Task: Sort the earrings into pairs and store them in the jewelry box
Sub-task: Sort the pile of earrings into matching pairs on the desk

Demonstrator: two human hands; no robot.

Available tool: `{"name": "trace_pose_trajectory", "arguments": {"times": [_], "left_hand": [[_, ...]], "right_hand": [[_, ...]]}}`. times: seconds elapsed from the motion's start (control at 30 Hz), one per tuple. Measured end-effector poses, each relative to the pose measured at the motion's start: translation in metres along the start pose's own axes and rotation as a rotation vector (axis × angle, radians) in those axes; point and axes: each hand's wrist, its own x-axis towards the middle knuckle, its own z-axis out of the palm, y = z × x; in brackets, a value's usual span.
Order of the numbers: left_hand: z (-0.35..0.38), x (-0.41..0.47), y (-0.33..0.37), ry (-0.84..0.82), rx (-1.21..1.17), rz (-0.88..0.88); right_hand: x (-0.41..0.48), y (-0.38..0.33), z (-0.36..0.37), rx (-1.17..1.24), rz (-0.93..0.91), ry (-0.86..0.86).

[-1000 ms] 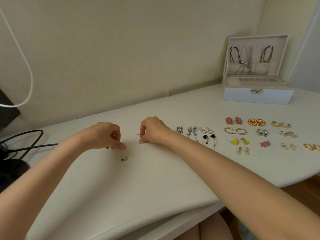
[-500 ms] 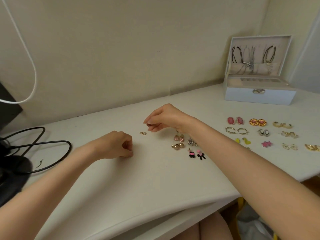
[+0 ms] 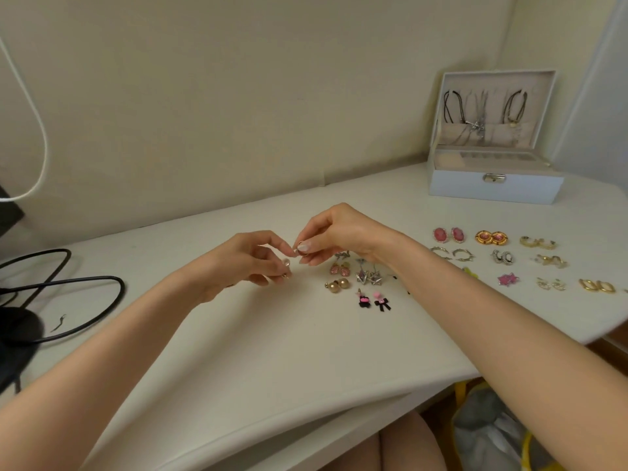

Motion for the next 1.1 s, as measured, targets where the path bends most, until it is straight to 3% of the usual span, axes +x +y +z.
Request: {"name": "trace_pose_trajectory", "arguments": {"times": [0.33, 0.6, 0.8, 0.9, 1.0, 1.07, 1.1], "left_hand": [[0.008, 0.014, 0.0, -0.057, -0.058, -0.002], [0.01, 0.018, -0.001, -0.059, 0.026, 0.017], [0.008, 0.024, -0.016, -0.001, 0.466, 0.06], [0.009, 0.025, -0.022, 0.016, 0.551, 0.048], [-0.005, 0.023, -0.021, 0.251, 0.686, -0.011], [-0.021, 0.018, -0.019, 0.383, 0.969, -0.127], [-0.028, 0.016, -0.019, 0.368, 1.102, -0.221]], "right_hand": [[-0.017, 0.008, -0.021, -0.067, -0.019, 0.083], [-0.022, 0.011, -0.025, 0.02, -0.022, 0.045], [-0.02, 0.014, -0.02, -0.089, -0.04, 0.035], [-0.017, 0.014, -0.014, -0.105, -0.047, 0.037], [-0.016, 0.012, -0.012, -0.106, -0.045, 0.051], [-0.016, 0.012, -0.012, -0.103, -0.045, 0.06], [-0.015, 0.011, -0.012, -0.1, -0.044, 0.066]]}}
